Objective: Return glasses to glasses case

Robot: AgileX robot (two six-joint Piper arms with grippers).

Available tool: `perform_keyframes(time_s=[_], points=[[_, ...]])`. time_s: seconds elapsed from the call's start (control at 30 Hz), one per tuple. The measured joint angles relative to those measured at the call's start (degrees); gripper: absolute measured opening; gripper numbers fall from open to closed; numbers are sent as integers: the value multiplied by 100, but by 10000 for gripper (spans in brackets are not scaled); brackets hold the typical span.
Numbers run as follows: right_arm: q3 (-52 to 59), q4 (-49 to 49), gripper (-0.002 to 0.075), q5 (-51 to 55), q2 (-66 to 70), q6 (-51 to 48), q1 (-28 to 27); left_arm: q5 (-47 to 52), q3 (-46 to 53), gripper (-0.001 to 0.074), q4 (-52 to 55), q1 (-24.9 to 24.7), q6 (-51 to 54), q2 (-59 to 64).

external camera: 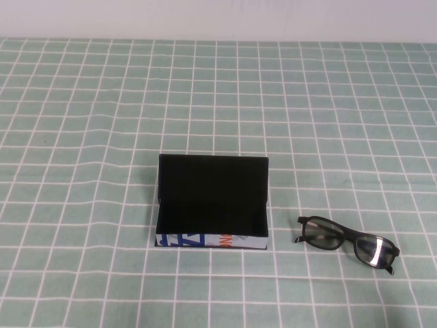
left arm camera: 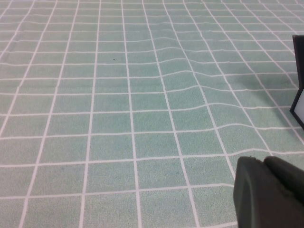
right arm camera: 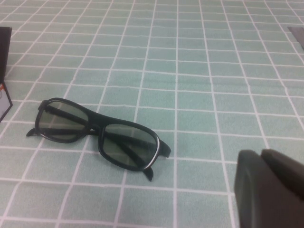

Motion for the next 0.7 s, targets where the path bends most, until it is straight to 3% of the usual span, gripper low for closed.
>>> perform_keyframes(time_s=[0.7], points=[[0,49,-11,-229,0,0,0,0,0,-4,0,0,0,0]])
